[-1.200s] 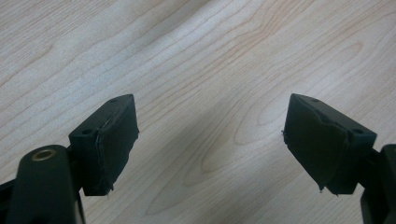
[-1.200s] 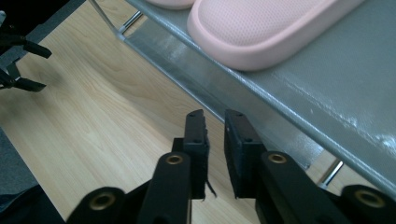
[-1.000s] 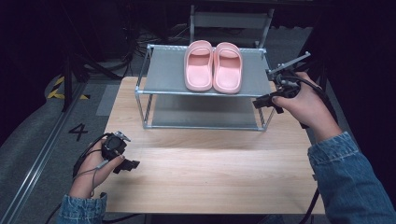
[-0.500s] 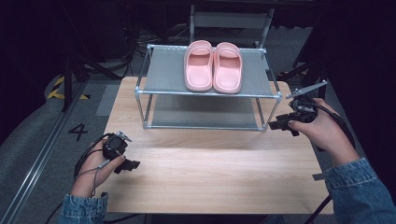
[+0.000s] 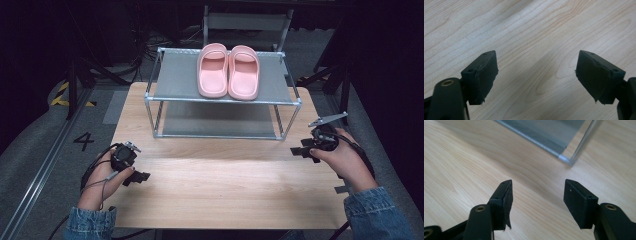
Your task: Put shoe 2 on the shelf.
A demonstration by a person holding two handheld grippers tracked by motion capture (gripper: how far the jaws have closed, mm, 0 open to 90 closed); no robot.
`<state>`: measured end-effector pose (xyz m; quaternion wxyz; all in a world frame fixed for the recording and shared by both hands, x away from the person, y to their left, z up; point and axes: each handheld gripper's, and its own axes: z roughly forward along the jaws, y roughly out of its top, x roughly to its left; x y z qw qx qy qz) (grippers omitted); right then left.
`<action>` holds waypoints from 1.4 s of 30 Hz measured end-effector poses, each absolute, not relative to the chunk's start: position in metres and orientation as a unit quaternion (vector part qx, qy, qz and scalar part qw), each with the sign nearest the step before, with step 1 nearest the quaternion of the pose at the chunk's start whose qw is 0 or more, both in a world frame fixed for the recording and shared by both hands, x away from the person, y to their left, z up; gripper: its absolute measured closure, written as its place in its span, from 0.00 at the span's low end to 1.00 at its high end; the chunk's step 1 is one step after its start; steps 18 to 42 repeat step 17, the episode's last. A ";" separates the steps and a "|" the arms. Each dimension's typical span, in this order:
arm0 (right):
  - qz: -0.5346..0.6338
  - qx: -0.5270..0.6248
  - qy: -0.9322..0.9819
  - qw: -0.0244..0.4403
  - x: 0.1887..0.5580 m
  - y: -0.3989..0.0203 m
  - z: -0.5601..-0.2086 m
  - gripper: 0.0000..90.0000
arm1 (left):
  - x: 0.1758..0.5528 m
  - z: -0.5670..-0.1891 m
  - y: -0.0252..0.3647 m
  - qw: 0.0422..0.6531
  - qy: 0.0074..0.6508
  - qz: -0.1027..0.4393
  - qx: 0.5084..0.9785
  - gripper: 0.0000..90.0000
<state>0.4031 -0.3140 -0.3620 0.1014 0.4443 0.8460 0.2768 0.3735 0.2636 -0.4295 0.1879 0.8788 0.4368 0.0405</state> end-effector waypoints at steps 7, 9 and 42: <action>0.263 0.466 0.839 0.099 0.398 -0.328 -0.396 0.43 | 0.372 -0.431 0.263 0.191 0.435 0.051 0.879 0.21; 0.260 0.470 0.838 0.100 0.396 -0.331 -0.403 0.42 | 0.372 -0.431 0.263 0.190 0.436 0.054 0.878 0.21; 0.261 0.469 0.838 0.098 0.389 -0.335 -0.425 0.38 | 0.375 -0.432 0.263 0.190 0.436 0.055 0.878 0.20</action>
